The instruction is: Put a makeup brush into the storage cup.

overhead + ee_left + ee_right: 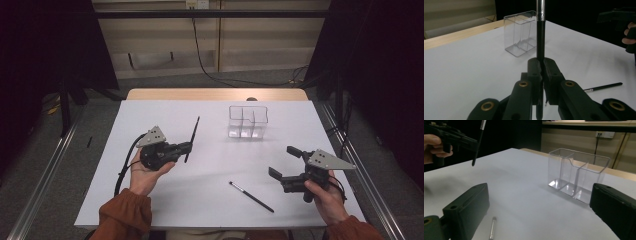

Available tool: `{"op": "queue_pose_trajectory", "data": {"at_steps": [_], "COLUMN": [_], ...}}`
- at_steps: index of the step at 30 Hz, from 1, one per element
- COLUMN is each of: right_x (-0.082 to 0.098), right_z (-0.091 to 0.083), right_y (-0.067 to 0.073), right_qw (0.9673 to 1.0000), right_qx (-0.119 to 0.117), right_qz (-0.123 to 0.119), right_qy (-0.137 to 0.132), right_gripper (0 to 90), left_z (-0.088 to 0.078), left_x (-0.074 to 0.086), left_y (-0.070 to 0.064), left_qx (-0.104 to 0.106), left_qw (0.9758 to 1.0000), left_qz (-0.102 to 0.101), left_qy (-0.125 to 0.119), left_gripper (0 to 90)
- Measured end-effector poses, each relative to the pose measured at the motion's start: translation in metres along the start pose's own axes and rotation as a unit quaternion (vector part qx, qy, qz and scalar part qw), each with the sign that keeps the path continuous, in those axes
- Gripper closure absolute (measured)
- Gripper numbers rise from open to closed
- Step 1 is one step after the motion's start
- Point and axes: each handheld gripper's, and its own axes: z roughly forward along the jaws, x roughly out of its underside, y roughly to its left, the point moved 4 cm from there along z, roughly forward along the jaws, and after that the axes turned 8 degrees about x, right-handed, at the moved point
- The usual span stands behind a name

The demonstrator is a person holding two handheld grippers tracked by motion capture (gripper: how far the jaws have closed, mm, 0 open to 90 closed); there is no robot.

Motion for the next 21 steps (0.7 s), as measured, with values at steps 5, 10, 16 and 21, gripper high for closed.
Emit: {"op": "queue_pose_trajectory", "data": {"at_steps": [5, 10, 16, 21], "right_x": [-0.006, -0.010, -0.015, -0.024], "right_z": [0.007, 0.013, 0.021, 0.029], "right_y": [0.005, 0.009, 0.014, 0.021], "right_qw": [0.9999, 0.9997, 0.9993, 0.9984], "right_qx": [-0.015, -0.023, -0.037, -0.057], "right_qz": [-0.006, -0.009, 0.004, 0.008], "right_qy": [-0.003, -0.004, 0.001, 0.002], "right_gripper": [1.7, 1.8, 2.9, 2.9], "left_z": [0.009, 0.018, 0.027, 0.038], "left_x": [-0.005, -0.006, -0.007, -0.012], "left_y": [-0.004, -0.007, -0.012, -0.015], "left_qx": [0.010, 0.019, 0.028, 0.037], "left_qw": [0.9999, 0.9998, 0.9996, 0.9993], "left_qz": [0.004, 0.005, 0.006, 0.009], "left_qy": [-0.001, -0.002, -0.002, 0.005], "left_gripper": [84.6, 84.6, 84.6, 84.6]}}
